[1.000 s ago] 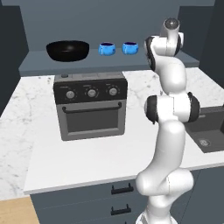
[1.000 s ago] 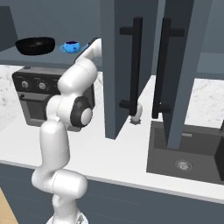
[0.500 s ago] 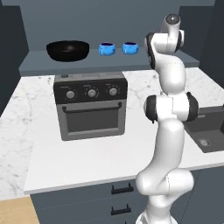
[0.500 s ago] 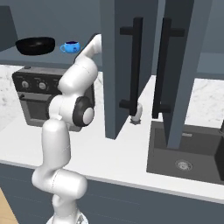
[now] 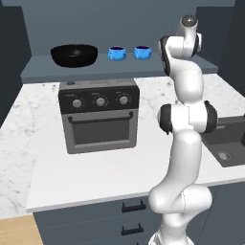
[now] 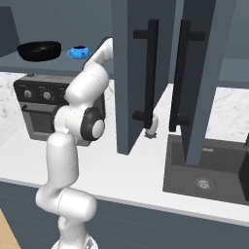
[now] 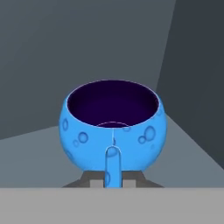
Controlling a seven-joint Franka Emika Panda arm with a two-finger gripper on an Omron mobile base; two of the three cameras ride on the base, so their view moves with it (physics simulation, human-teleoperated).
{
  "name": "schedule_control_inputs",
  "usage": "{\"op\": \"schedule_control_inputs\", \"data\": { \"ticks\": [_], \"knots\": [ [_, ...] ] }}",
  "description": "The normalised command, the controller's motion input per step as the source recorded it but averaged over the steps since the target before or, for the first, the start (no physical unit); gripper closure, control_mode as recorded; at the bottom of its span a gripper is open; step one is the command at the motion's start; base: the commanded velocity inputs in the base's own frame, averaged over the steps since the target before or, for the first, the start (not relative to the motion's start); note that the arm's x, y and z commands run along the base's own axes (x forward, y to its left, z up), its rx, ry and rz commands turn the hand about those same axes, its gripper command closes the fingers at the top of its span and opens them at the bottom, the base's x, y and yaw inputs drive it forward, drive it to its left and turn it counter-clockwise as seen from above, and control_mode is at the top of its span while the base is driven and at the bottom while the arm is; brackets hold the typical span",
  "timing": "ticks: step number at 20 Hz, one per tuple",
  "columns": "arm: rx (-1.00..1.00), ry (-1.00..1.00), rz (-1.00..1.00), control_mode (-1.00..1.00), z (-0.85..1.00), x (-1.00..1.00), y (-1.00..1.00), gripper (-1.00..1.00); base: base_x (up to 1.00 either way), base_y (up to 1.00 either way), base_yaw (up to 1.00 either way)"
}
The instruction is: Gather all objects into one cabinet and sort the glasses and bowls to opposite sides.
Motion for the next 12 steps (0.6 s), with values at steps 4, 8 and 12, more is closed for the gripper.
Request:
{"op": "schedule_control_inputs", "data": {
  "ticks": [4,8,12],
  "knots": [
    [0.00,0.00,0.00,-1.00,0.00,0.00,0.00,-1.00,0.00,0.00,0.00],
    [0.00,0.00,0.00,-1.00,0.00,-0.02,0.00,-1.00,0.00,0.00,0.00],
    [0.00,-0.05,0.00,-1.00,0.00,-0.44,0.33,-1.00,0.00,0.00,0.00]
  ]
}}
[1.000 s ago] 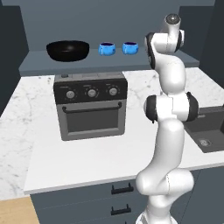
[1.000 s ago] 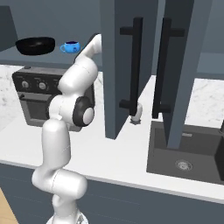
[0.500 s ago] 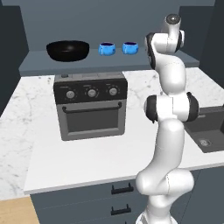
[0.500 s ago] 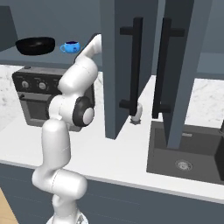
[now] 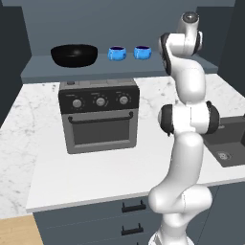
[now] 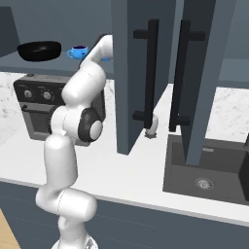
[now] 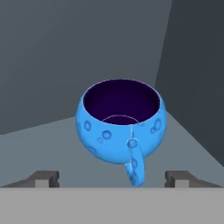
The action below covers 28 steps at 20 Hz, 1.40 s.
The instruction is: Gather all objects into one cabinet and sort the glasses and bowls to opposite sides.
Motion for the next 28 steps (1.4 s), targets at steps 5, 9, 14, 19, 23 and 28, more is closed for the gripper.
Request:
{"op": "schedule_control_inputs", "data": {
  "ticks": [5,9,14,19,23,28],
  "knots": [
    [0.00,-0.11,0.00,-1.00,0.00,-0.65,0.64,-1.00,0.00,0.00,0.00],
    [-0.01,-0.06,0.00,-1.00,-0.06,-0.80,0.88,-1.00,0.00,0.00,0.00],
    [-0.01,-0.02,0.00,-1.00,-0.20,-0.83,0.90,-1.00,0.00,0.00,0.00],
    [0.00,-0.03,-0.05,-1.00,-0.06,-0.69,0.81,-1.00,0.00,0.00,0.00],
    [0.01,-0.02,-0.10,-1.00,0.13,-0.18,0.70,-1.00,0.00,0.00,0.00],
    [0.04,0.00,-0.09,-1.00,0.10,0.00,0.66,-1.00,0.00,0.00,0.00]
  ]
}}
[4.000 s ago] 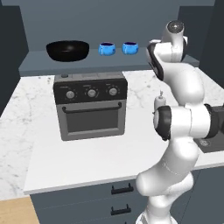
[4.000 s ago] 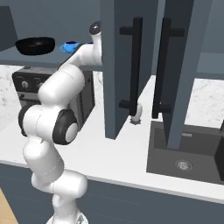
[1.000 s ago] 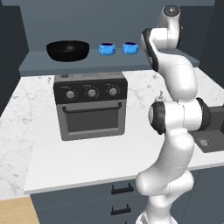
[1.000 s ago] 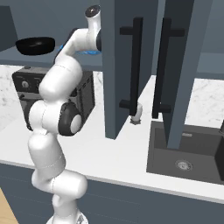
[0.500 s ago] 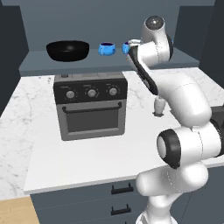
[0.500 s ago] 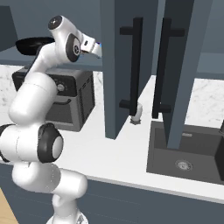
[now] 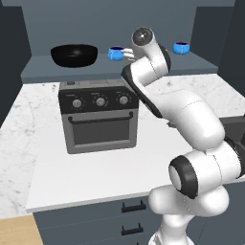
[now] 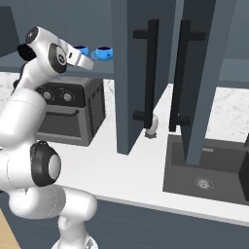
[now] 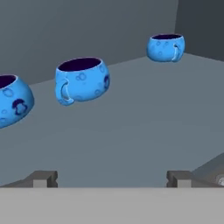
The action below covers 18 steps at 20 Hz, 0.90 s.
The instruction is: Gather all objects into one cabinet and sort the glasses and bowls to opposite sides.
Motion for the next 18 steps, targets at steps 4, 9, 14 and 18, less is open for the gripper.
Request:
{"op": "schedule_control_inputs", "data": {
  "ticks": [4,9,14,18],
  "knots": [
    [0.04,0.00,-0.05,-1.00,0.00,0.00,0.63,-1.00,0.00,0.00,0.00],
    [0.01,0.00,-0.03,-1.00,0.06,-0.04,0.61,-1.00,0.00,0.00,0.00],
    [0.00,0.00,0.00,-1.00,0.06,-0.02,0.46,-1.00,0.00,0.00,0.00],
    [0.00,0.00,0.00,-1.00,0.02,0.00,0.42,-1.00,0.00,0.00,0.00]
  ]
}}
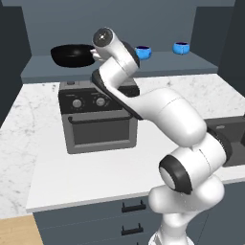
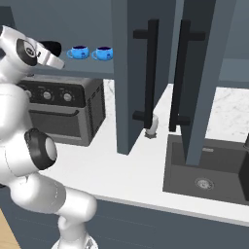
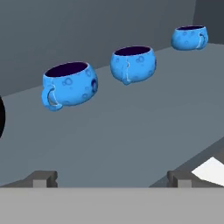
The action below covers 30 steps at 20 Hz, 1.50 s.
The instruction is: Gather all objects into one cabinet and sort the glasses and bowls to opposite sides.
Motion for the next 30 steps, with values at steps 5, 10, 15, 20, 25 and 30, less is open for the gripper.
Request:
{"op": "schedule_control_inputs", "data": {
  "ticks": [5,10,15,20,25,30],
  "knots": [
    [0.00,0.00,0.00,-1.00,0.00,0.00,0.26,-1.00,0.00,0.00,0.00],
    [0.00,0.00,0.00,-1.00,0.00,0.04,0.17,-1.00,0.00,0.00,0.00],
    [0.00,0.00,0.00,-1.00,0.00,0.03,0.14,-1.00,0.00,0.00,0.00],
    [0.00,0.00,0.00,-1.00,0.00,0.02,0.15,-1.00,0.00,0.00,0.00],
    [0.00,0.00,0.00,-1.00,0.00,0.13,0.06,-1.00,0.00,0.00,0.00],
    [0.02,0.00,0.00,-1.00,0.00,0.40,-0.13,-1.00,0.00,0.00,0.00]
  ]
}}
